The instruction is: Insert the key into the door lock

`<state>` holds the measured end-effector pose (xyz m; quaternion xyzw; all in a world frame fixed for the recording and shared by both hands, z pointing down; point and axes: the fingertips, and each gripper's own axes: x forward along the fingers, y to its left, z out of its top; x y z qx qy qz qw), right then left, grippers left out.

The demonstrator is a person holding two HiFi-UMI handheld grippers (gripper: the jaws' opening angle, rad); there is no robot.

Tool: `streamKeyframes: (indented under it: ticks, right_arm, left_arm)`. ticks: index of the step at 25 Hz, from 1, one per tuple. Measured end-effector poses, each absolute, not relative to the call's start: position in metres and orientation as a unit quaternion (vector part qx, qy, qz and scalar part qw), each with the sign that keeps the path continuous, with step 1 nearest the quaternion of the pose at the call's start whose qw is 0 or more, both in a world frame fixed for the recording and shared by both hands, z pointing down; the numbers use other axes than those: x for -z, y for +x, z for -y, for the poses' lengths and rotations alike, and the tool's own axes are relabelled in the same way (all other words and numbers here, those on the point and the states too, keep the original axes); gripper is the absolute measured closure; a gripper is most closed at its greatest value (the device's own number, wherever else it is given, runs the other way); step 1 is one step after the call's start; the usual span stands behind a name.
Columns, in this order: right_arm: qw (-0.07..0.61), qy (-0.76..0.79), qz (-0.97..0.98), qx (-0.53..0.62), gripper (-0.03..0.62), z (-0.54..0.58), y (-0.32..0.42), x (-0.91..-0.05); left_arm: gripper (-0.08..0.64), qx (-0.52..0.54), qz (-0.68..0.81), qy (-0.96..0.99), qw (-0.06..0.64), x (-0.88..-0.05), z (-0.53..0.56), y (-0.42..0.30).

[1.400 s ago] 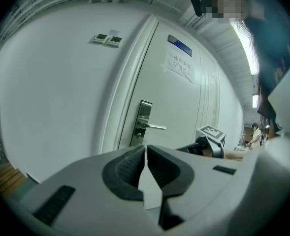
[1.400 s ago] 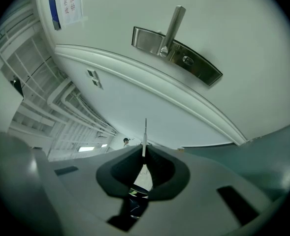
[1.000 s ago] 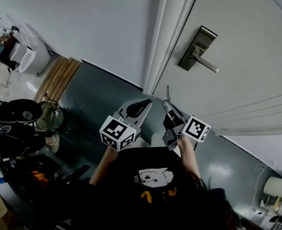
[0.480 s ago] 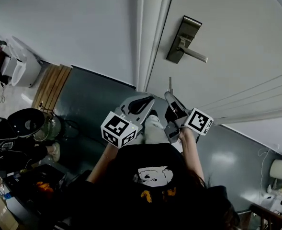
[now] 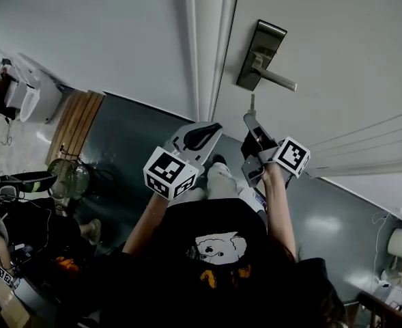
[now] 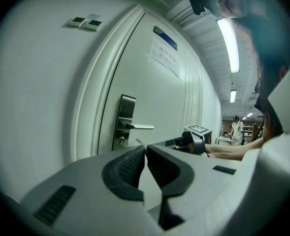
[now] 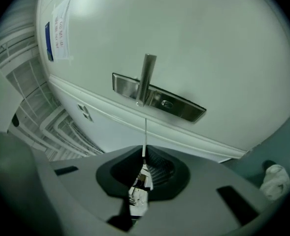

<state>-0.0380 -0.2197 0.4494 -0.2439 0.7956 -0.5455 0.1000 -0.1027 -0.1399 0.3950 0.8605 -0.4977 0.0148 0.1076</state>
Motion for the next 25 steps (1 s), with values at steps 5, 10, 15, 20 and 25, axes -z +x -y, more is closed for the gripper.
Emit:
streamKeyframes:
  ticks: [5, 10, 15, 20, 25]
  right_arm:
    - [0.123, -0.244, -0.787, 0.553, 0.572, 0.24, -0.044, -0.448]
    - [0.14, -0.248, -0.781, 0.556, 0.572, 0.257, -0.046, -0.454]
    - [0.152, -0.241, -0.765, 0.577, 0.572, 0.293, -0.053, -0.474]
    - [0.16, -0.233, -0.761, 0.585, 0.572, 0.298, -0.058, -0.475]
    - [0.169, -0.23, -0.75, 0.597, 0.572, 0.304, -0.059, -0.479]
  left_arm:
    - [0.54, -0.015, 0.486, 0.869, 0.096, -0.386, 0.14, -0.094]
    - [0.54, -0.017, 0.484, 0.871, 0.085, -0.384, 0.135, -0.09]
    - [0.54, -0.027, 0.49, 0.866, 0.098, -0.399, 0.158, -0.099]
    - [0.54, -0.028, 0.492, 0.864, 0.099, -0.401, 0.154, -0.099]
    - [0.54, -0.033, 0.491, 0.865, 0.1, -0.403, 0.151, -0.096]
